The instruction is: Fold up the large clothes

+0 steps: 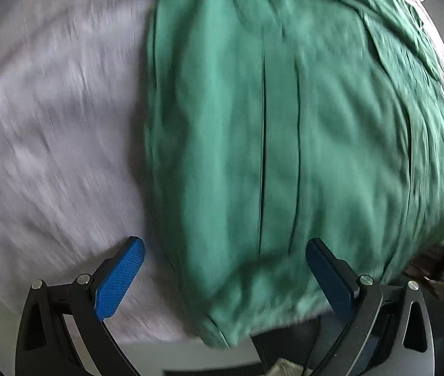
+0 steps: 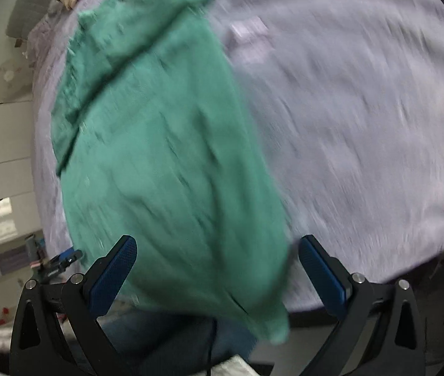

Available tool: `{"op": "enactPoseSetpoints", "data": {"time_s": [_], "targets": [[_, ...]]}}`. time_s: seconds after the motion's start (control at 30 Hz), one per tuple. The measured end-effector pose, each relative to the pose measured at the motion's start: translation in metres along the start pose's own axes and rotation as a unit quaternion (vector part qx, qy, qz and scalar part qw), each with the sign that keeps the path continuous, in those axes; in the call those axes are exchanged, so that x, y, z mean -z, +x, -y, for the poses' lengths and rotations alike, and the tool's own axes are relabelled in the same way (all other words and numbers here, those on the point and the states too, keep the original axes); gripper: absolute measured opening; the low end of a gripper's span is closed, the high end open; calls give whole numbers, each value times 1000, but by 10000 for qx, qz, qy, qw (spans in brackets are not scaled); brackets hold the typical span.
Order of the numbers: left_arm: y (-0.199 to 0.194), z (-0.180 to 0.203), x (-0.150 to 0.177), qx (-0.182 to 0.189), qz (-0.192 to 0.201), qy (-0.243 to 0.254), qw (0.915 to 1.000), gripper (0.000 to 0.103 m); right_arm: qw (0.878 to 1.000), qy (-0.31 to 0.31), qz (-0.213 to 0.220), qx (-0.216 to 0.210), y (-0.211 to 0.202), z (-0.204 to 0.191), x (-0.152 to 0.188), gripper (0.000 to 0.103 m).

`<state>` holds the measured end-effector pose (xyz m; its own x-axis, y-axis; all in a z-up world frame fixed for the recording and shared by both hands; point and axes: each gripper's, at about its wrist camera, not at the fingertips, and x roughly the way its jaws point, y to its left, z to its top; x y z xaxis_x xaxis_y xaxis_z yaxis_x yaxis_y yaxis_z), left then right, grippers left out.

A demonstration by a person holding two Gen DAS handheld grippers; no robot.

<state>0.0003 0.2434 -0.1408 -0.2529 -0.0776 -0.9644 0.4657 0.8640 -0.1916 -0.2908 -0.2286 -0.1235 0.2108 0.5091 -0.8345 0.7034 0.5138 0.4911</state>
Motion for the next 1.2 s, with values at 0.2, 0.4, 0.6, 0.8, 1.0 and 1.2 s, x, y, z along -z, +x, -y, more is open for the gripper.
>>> {"op": "enactPoseSetpoints", "data": {"time_s": [0.2,0.4,0.6,0.8,1.0,1.2], "targets": [[21,3,26,451,-389,-102,9982,103,9974,107,-574,-432,34,12,23,103],[31,16,41,371,-542,100,9978,103,9825,-360,-694,-1691,37,-34,28,103],[13,25,36,340,-380,247,9984,32,9902,-100,-840,-1108,48,-33,23,79],[-37,7,31,1851,-93,-161,9825,15,9821,-506,-532,-1733,16,-53,22,11],[-115,-29,-11,2769,1057,-669,9527,15,9519,-427,474,-2998,-39,-86,-19,11],[-163,-47,-95,2833,2126,-868,9311,15,9301,-370,1275,-3426,-61,-133,-100,10]]}}
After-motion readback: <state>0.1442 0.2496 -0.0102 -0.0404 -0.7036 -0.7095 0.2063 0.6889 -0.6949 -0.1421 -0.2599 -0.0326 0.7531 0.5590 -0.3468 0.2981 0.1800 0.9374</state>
